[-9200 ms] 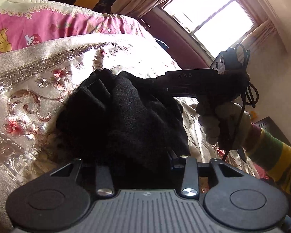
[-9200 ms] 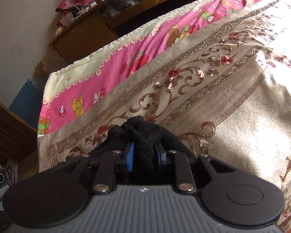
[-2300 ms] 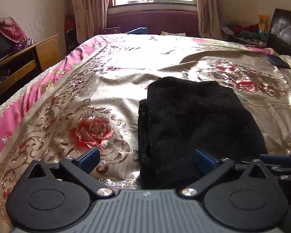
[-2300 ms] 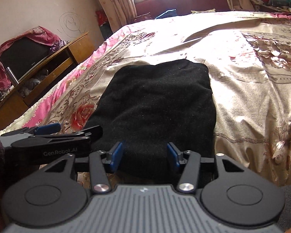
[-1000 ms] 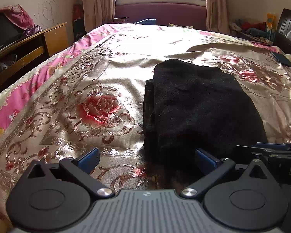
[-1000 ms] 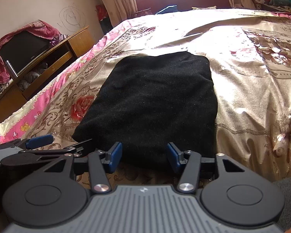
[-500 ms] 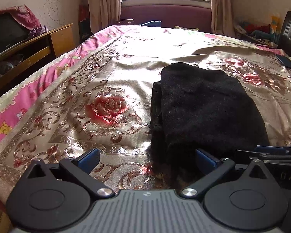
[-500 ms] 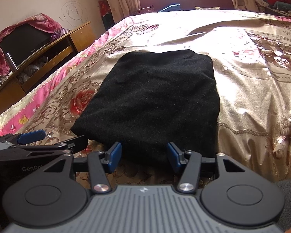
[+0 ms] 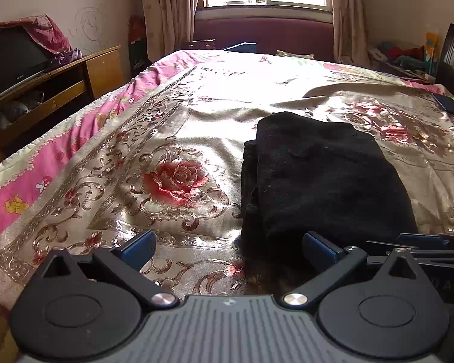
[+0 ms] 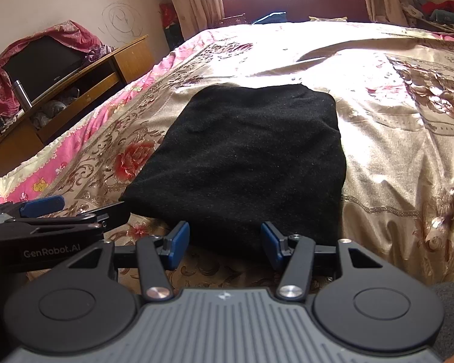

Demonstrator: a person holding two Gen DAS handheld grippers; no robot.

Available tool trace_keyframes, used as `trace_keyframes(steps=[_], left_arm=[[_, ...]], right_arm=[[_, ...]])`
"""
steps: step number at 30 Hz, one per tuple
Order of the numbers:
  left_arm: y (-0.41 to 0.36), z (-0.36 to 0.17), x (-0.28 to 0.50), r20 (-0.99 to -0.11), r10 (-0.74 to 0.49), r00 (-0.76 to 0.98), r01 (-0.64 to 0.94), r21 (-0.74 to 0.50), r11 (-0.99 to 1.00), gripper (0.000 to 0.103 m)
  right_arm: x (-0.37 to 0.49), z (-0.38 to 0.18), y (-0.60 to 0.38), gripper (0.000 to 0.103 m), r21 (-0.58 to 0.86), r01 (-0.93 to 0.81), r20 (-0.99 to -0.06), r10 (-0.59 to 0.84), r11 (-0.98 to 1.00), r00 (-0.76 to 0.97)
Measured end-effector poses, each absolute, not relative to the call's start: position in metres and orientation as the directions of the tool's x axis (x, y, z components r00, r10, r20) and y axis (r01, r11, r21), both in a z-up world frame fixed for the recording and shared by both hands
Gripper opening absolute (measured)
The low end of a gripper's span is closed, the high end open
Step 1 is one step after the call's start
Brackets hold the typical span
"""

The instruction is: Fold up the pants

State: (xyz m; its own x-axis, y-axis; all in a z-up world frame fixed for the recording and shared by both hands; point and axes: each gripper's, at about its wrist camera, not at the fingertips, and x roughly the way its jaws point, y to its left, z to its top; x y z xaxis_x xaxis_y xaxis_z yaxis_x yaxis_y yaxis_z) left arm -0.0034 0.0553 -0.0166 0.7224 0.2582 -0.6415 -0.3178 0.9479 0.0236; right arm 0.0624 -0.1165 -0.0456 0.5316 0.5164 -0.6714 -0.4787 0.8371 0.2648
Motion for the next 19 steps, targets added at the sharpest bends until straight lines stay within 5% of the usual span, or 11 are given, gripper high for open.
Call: trace_keyframes(steps=[19], left_arm=[[0.0521, -0.0185, -0.0064, -0.647, 0.257, 0.717, -0.31, 0.034, 0.95, 0.103]], right_arm=[[0.0625, -0.045, -0.1166, 0.054, 0.269, -0.467, -0.675, 0.51, 0.842, 0.533]])
